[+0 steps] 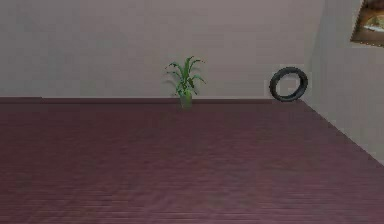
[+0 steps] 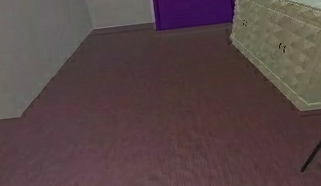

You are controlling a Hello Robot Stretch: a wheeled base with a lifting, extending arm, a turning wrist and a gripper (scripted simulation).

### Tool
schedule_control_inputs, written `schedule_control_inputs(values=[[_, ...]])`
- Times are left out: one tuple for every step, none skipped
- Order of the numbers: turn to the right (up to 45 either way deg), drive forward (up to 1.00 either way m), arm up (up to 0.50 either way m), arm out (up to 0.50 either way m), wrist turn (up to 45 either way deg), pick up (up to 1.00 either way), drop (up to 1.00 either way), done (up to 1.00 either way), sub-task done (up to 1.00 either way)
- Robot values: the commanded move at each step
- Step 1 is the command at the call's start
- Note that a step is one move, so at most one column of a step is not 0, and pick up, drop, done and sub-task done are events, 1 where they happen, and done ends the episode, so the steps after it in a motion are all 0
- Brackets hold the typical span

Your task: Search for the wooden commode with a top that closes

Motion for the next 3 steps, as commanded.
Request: schedule_control_inputs(values=[[0.0,0.20,0.00,0.00,0.0,0.00,0.00,0.00,0.00],[-45.0,0.00,0.00,0.00,0.0,0.00,0.00,0.00,0.00],[-33.0,0.00,0.00,0.00,0.0,0.00,0.00,0.00,0.00]])
